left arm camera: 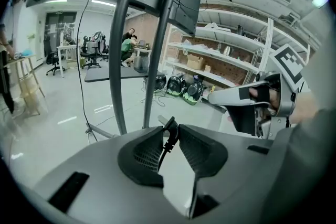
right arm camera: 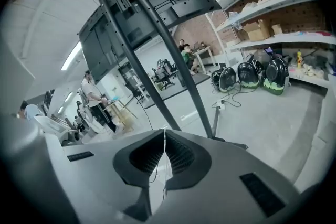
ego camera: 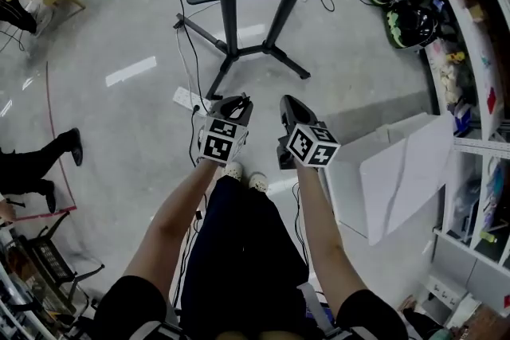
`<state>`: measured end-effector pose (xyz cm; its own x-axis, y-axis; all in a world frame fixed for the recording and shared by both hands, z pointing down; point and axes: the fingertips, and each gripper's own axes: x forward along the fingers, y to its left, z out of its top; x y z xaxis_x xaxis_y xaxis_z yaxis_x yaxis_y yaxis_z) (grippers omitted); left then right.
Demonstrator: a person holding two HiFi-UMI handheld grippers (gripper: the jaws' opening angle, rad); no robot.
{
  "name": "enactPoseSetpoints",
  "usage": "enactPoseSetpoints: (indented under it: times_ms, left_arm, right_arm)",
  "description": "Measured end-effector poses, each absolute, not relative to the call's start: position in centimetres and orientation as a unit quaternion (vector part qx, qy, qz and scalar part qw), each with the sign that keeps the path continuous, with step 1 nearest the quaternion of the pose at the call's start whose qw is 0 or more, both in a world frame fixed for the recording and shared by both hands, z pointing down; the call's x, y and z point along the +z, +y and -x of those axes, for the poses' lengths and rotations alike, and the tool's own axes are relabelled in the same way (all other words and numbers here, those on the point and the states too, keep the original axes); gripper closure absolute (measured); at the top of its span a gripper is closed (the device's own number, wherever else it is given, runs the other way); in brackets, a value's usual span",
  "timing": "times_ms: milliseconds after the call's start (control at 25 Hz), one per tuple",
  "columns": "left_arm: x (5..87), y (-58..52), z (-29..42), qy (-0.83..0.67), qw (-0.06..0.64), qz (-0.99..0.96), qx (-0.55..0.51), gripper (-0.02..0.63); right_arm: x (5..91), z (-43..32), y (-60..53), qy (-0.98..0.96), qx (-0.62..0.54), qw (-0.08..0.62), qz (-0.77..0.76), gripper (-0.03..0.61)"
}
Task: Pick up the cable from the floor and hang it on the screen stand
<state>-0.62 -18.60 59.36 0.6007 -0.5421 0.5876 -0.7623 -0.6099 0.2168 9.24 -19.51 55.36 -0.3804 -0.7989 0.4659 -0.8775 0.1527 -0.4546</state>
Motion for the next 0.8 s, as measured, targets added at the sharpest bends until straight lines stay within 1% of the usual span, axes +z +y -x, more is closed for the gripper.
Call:
enactPoseSetpoints:
  times_ms: [440,600,800]
  left_arm:
    - [51.3,-19.8,0.3,-0.379,0.211,-0.878,0.205,0.514]
    - [48.1,-19.5,0.0,-0.376,0.191,-0.886,0.194,0.514]
    - [44.4,-18.8,0.2,-0.37,0.184,-0.893,0.18,0.514]
  right_arm:
    - [48.2,-8.8,-19.1,-0.765,0.319,0.038,-0.559,0.554]
    - [45.0,-8.3,-19.0,-0.774,0.305,0.035,-0.554,0.554]
    - [40.6,-7.2,-19.1,-0.79,0.284,0.03,-0.543,0.554]
